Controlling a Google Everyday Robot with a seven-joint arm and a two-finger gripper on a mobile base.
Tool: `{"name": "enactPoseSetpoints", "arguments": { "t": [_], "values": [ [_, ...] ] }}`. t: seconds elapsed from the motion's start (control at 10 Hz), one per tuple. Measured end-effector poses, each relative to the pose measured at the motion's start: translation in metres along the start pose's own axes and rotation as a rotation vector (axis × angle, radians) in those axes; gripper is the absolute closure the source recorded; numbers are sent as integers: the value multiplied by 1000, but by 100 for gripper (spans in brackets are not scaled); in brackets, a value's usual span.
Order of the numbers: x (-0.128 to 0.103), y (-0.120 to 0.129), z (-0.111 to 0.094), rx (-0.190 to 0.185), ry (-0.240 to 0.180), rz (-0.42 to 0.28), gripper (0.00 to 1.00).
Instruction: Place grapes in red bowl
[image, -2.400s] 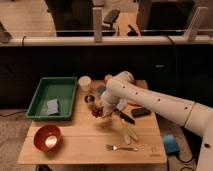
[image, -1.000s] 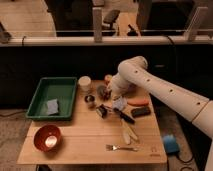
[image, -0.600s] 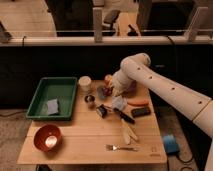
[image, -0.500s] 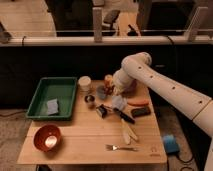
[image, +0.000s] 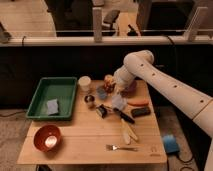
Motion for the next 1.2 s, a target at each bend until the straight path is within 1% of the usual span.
{"name": "enactPoseSetpoints", "arguments": {
  "t": [0.1,0.2,0.5,0.7,0.8,1.1,1.2],
  "values": [
    [-24,-4,2,-20,-20,-59,100],
    [-42,-8,4,-33,-31,-95,100],
    [-112,-19,13,-94,-70,-241,100],
    [-142,-12,15,-137,-93,-314,100],
    [-161,-5,17,-165,-109,-360,100],
    [-186,7,22,-207,-142,-424,100],
    [-189,9,23,-212,-147,-431,100]
  ]
}}
